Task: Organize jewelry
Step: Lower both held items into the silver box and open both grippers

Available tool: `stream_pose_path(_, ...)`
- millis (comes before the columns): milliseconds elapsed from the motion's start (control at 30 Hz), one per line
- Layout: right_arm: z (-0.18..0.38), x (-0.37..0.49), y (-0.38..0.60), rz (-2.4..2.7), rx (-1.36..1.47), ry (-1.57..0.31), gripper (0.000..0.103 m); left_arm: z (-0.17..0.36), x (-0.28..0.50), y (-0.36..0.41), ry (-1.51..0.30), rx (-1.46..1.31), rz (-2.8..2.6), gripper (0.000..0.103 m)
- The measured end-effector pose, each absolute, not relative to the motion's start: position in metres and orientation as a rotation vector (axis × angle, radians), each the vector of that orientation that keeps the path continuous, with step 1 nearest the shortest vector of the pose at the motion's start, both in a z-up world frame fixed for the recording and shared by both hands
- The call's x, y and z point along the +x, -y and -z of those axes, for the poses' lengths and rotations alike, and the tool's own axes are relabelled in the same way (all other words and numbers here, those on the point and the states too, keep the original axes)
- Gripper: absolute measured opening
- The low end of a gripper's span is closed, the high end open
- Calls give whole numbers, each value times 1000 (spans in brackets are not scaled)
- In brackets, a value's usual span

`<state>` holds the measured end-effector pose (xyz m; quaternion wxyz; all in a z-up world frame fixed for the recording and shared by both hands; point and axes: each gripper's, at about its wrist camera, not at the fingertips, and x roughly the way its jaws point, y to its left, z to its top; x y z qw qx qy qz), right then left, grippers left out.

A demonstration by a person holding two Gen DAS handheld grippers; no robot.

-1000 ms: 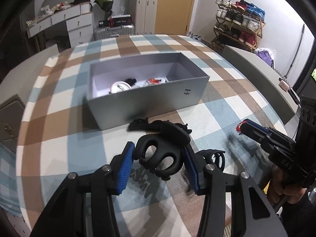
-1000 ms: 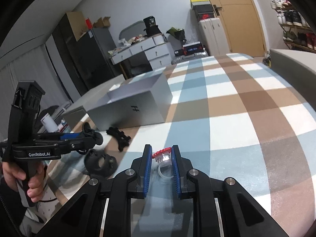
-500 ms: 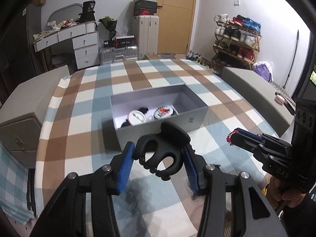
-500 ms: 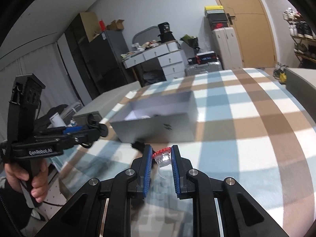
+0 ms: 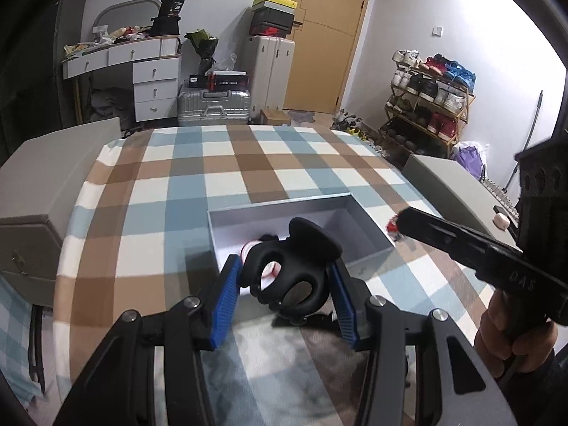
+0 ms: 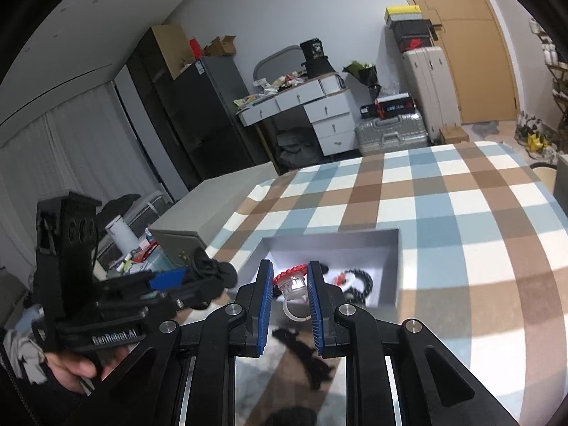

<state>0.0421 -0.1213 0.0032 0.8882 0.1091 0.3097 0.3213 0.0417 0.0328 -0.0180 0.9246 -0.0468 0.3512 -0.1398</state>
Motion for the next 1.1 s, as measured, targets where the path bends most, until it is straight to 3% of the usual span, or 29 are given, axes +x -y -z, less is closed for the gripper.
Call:
stream_pose_path(467,15,106,113,-642,266,-753,19,33,86,-25,-770,-189,396,43)
stream_pose_path(1100,46,120,109,-594,279,-809,19,47,99,-27,-838,-235,412,43)
